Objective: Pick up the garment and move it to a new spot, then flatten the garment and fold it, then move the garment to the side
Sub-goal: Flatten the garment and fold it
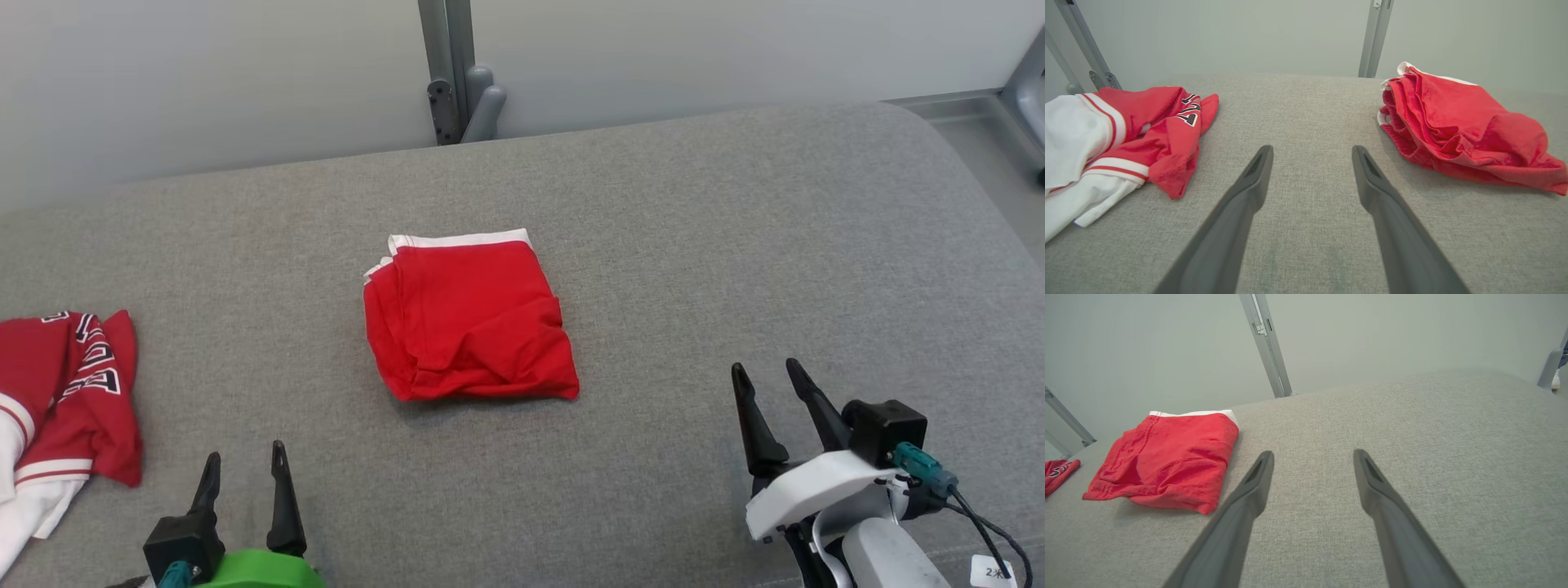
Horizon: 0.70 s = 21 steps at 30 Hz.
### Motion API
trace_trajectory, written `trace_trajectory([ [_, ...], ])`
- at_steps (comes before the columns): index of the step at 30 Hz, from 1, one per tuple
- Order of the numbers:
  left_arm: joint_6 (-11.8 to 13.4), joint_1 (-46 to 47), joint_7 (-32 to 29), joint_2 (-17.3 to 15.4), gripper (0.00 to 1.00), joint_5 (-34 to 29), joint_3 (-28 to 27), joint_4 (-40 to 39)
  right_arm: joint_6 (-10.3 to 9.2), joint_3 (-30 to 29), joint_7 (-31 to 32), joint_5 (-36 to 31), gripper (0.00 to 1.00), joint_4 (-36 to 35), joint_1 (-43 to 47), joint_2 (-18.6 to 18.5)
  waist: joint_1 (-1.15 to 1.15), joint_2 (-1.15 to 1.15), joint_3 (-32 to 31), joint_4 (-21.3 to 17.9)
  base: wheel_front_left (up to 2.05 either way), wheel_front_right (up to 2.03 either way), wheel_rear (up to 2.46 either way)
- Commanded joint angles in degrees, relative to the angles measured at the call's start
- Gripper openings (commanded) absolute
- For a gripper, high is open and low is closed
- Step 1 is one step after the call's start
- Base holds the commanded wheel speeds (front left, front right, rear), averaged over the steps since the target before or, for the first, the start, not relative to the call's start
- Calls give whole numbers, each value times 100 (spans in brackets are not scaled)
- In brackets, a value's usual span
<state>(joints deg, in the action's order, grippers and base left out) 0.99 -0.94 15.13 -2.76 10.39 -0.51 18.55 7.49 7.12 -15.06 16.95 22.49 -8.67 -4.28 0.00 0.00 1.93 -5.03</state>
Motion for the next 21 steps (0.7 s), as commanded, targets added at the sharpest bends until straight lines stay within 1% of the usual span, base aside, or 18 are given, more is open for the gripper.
trace_trajectory([
  [1, 1, 92, 3, -26, 100, -6, 17, -39, 0, 48, -16, 23, 100, 10, -118, 0, 0, 0, 147, 90, 0, 0, 0],
  [4, 13, 245, 3, -27, 100, 19, 161, -113, 0, 221, -16, 142, 100, 62, -378, -24, 0, 0, 428, 249, 0, 0, 0],
  [9, 71, 479, 3, -30, 100, 62, 489, -204, 0, 454, -16, 373, 100, 249, -900, -76, 0, 0, 897, 657, 0, 0, 0],
  [16, 127, 767, 3, -27, 100, 56, 827, -263, 0, 966, -16, 910, 100, 851, -1688, -196, 0, 0, 1363, 1238, 0, 0, 0],
  [21, 176, 902, 3, -24, 100, 72, 1004, -337, 0, 1181, -16, 1189, 100, 1382, -2174, -260, 0, 0, 1579, 1584, 0, 0, 0],
])
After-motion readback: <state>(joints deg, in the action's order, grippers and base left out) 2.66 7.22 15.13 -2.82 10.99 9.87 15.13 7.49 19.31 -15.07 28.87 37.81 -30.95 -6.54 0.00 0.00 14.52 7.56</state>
